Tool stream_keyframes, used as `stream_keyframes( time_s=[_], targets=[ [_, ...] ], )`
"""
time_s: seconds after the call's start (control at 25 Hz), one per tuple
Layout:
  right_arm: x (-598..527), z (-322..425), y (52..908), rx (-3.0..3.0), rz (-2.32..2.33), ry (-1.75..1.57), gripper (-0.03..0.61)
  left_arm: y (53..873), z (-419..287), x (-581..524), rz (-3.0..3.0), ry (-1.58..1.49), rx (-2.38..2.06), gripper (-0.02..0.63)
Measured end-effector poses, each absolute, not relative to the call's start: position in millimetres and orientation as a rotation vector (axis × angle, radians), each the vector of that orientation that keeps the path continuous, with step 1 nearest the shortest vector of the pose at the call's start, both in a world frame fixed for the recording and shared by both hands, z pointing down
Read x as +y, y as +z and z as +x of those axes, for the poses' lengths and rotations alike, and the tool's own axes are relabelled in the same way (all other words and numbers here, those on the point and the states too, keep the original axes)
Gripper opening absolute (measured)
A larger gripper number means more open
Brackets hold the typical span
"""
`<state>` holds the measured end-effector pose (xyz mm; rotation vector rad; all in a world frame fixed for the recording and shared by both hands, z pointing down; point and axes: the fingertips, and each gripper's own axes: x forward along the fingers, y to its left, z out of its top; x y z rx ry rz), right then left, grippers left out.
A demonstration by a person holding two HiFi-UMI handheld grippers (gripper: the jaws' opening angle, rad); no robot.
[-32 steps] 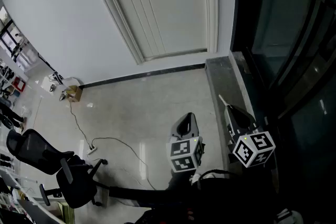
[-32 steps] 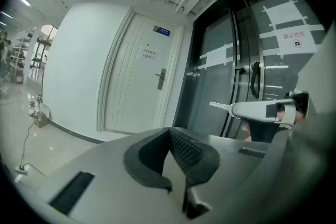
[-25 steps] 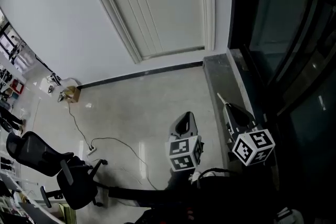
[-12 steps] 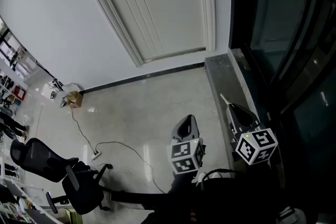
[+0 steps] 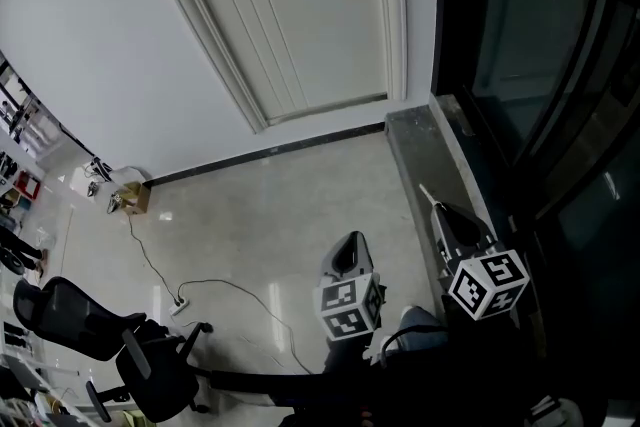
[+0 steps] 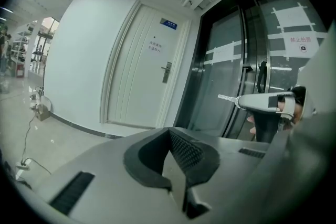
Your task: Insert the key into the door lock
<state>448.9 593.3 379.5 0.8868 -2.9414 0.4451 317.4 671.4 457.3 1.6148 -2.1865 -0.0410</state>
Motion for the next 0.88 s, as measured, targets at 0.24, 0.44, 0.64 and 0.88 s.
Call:
stream_keyframes(
  time_s=[0.24, 0.44, 0.64, 0.88],
  targets=[
    [556.3, 424.2, 387.0, -2.946, 0.889, 0.435, 0.012, 462.9, 292.5, 637.0, 1.610, -0.064, -2.196, 0.002],
    [494.6, 385.2, 385.2, -2.968, 0.861, 0.430, 0.012, 462.6, 256.2, 579.5, 1.597, -0.066, -2.215, 0.002],
    [431.1, 352.1, 376.7, -2.976, 0.814, 0.431, 0.013, 453.4, 223.3, 517.6, 1.570, -0.058, -2.233, 0.002],
    [358.9, 309.5, 364.4, -3.001, 0.775, 0.422, 0.012, 436.9, 180.1, 447.4, 1.558, -0.064, -2.274, 0.002]
  ],
)
